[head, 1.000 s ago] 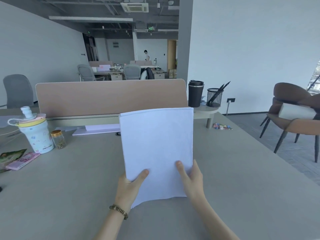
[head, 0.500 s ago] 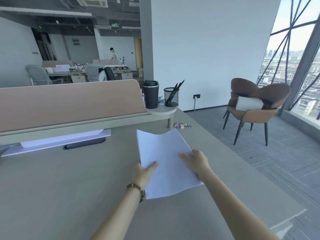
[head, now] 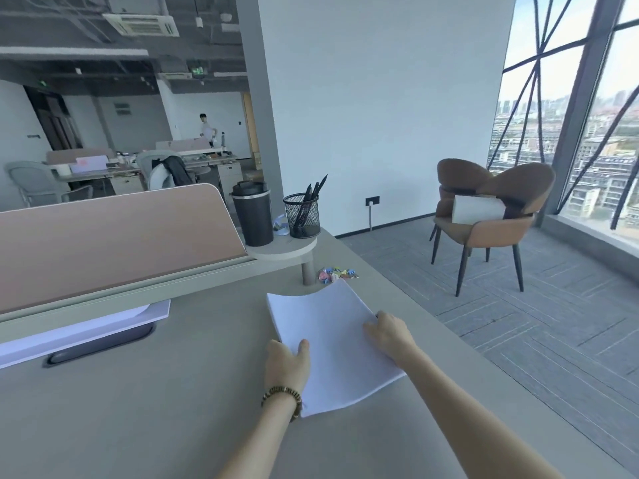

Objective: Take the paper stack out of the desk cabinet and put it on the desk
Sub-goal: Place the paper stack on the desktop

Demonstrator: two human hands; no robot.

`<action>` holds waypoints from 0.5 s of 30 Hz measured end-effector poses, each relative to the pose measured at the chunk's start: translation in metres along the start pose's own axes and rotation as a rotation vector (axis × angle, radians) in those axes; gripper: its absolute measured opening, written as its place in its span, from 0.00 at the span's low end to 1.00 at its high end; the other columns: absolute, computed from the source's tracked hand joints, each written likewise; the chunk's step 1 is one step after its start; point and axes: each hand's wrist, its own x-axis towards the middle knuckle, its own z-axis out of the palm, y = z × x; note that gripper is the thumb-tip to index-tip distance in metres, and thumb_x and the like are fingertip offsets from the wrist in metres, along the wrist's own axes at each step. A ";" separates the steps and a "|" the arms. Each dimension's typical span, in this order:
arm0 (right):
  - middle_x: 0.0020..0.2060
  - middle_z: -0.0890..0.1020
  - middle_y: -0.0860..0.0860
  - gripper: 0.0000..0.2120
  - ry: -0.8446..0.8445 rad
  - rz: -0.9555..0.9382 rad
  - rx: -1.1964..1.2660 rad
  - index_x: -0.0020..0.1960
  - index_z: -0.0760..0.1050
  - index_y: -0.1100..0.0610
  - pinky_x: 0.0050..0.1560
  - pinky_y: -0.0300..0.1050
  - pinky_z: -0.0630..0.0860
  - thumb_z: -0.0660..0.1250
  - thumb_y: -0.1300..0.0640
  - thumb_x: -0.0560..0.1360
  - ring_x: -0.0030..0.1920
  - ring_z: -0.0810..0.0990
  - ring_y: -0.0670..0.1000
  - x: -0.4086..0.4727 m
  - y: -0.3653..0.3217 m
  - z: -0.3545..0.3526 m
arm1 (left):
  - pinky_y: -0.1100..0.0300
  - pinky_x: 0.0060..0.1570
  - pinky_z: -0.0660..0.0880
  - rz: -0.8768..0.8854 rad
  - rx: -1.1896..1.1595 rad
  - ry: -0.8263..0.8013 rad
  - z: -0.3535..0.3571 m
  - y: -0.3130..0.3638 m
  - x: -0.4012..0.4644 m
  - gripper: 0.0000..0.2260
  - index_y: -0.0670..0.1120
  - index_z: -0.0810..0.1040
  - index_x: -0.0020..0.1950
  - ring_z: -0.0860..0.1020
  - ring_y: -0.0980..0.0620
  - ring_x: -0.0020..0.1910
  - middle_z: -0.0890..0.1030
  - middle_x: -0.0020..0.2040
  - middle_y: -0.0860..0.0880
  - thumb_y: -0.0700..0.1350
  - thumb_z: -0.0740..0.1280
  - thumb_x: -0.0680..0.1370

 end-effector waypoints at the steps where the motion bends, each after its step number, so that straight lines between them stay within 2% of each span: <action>1: 0.53 0.81 0.58 0.15 -0.005 -0.005 -0.026 0.56 0.74 0.61 0.47 0.47 0.74 0.59 0.52 0.76 0.49 0.77 0.58 0.005 -0.001 0.000 | 0.55 0.39 0.71 0.012 0.044 -0.006 0.002 0.000 0.005 0.16 0.36 0.70 0.55 0.76 0.42 0.41 0.81 0.49 0.40 0.48 0.65 0.77; 4: 0.47 0.77 0.53 0.09 -0.006 -0.010 -0.104 0.49 0.71 0.57 0.44 0.44 0.70 0.61 0.52 0.74 0.46 0.74 0.57 0.015 -0.003 0.001 | 0.52 0.41 0.76 0.049 0.157 -0.018 0.006 -0.002 0.018 0.14 0.38 0.69 0.54 0.81 0.39 0.45 0.81 0.49 0.40 0.47 0.64 0.75; 6: 0.46 0.76 0.52 0.08 -0.002 -0.015 -0.133 0.48 0.69 0.56 0.45 0.44 0.69 0.62 0.52 0.74 0.47 0.74 0.57 0.020 -0.005 0.000 | 0.50 0.45 0.77 0.107 0.235 -0.004 0.010 -0.003 0.024 0.14 0.39 0.69 0.54 0.80 0.38 0.49 0.81 0.52 0.40 0.47 0.63 0.74; 8: 0.49 0.77 0.54 0.09 -0.003 -0.023 -0.158 0.49 0.69 0.56 0.45 0.44 0.69 0.63 0.52 0.74 0.51 0.76 0.58 0.024 -0.006 0.000 | 0.50 0.54 0.74 0.139 0.354 0.032 0.016 -0.006 0.030 0.17 0.39 0.70 0.57 0.77 0.38 0.58 0.78 0.58 0.40 0.48 0.63 0.74; 10: 0.57 0.78 0.57 0.11 -0.001 -0.014 -0.180 0.52 0.73 0.56 0.47 0.44 0.69 0.64 0.51 0.73 0.59 0.77 0.59 0.029 -0.004 0.000 | 0.49 0.60 0.68 0.143 0.500 0.075 0.020 -0.007 0.032 0.19 0.40 0.71 0.59 0.72 0.40 0.63 0.76 0.61 0.43 0.51 0.62 0.75; 12: 0.62 0.75 0.58 0.18 0.020 0.002 -0.212 0.58 0.76 0.58 0.52 0.45 0.70 0.64 0.50 0.72 0.64 0.75 0.60 0.031 -0.002 0.001 | 0.48 0.61 0.65 0.161 0.606 0.101 0.022 -0.009 0.033 0.19 0.42 0.72 0.59 0.70 0.42 0.63 0.74 0.61 0.45 0.53 0.60 0.75; 15: 0.61 0.75 0.57 0.21 0.109 -0.041 -0.356 0.60 0.76 0.58 0.60 0.49 0.70 0.62 0.47 0.73 0.65 0.72 0.60 0.027 0.000 0.007 | 0.49 0.59 0.65 0.194 0.671 0.134 0.026 -0.016 0.034 0.18 0.43 0.73 0.56 0.71 0.44 0.61 0.74 0.58 0.46 0.56 0.58 0.76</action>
